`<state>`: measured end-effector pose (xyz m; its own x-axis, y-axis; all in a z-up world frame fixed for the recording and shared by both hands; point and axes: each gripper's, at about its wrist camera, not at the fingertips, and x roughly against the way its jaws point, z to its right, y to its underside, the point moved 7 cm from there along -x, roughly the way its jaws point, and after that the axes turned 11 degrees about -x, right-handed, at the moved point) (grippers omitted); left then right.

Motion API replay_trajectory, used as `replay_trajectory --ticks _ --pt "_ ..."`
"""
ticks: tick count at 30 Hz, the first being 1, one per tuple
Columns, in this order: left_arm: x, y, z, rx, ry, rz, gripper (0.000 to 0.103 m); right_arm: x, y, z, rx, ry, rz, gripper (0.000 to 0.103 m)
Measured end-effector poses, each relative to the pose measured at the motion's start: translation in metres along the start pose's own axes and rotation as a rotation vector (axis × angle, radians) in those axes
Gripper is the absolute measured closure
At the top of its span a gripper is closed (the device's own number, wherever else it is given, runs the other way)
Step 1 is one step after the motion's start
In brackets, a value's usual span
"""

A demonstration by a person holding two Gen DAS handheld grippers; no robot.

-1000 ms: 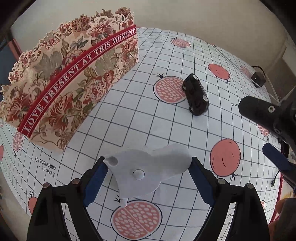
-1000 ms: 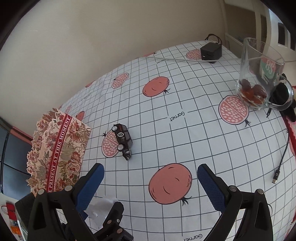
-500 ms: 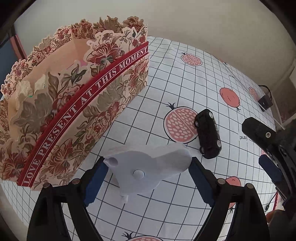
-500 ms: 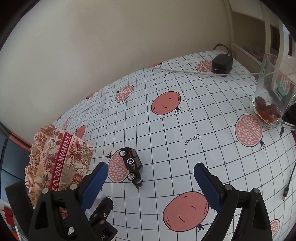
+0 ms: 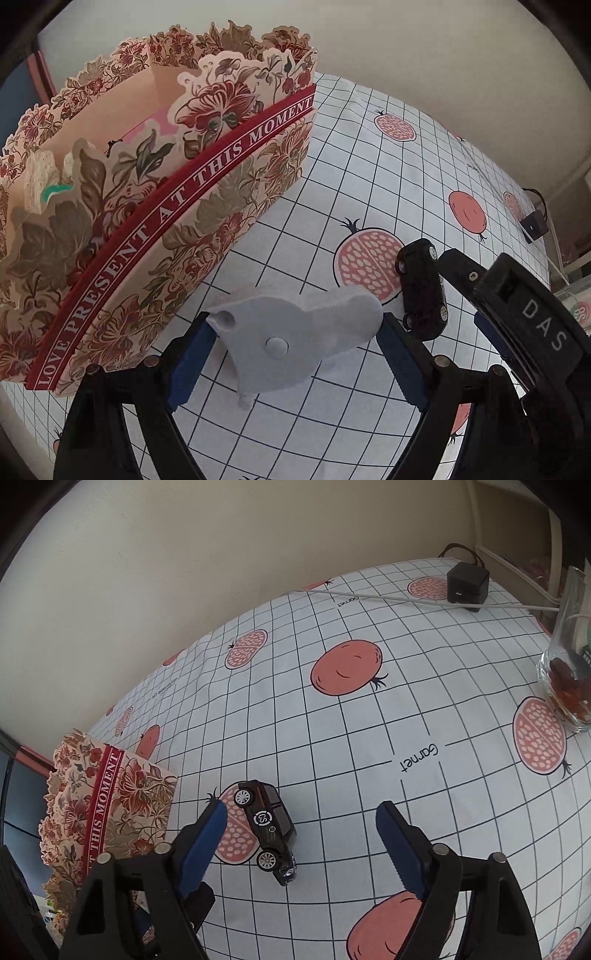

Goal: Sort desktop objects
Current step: 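Close right tool on the black toy car while left tool holds the white toy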

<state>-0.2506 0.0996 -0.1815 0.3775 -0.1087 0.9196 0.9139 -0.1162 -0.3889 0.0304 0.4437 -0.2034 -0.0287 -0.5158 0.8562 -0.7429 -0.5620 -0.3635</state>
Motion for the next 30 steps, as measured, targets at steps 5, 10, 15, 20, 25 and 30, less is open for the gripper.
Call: replay_trajectory --ticks 5,10,15,20,25,30 --pt "-0.003 0.003 -0.005 0.024 0.005 -0.015 0.014 -0.008 0.008 -0.007 0.038 0.011 -0.017 0.035" --pt "-0.003 0.006 -0.007 0.038 0.009 -0.025 0.014 -0.013 0.014 -0.012 0.049 0.001 -0.032 0.047" --pt "-0.006 0.010 -0.007 0.036 0.001 -0.031 0.014 -0.016 0.017 -0.011 0.032 0.021 -0.016 0.052" --pt "-0.011 0.014 -0.010 0.055 0.009 -0.054 0.019 -0.017 0.019 -0.014 0.040 0.030 -0.002 0.059" --pt "-0.013 0.016 -0.013 0.056 -0.007 -0.059 0.019 -0.019 0.020 -0.015 0.078 0.062 0.016 0.067" --pt "-0.013 0.016 -0.012 0.054 -0.009 -0.058 0.019 -0.018 0.020 -0.015 0.102 0.071 0.022 0.070"
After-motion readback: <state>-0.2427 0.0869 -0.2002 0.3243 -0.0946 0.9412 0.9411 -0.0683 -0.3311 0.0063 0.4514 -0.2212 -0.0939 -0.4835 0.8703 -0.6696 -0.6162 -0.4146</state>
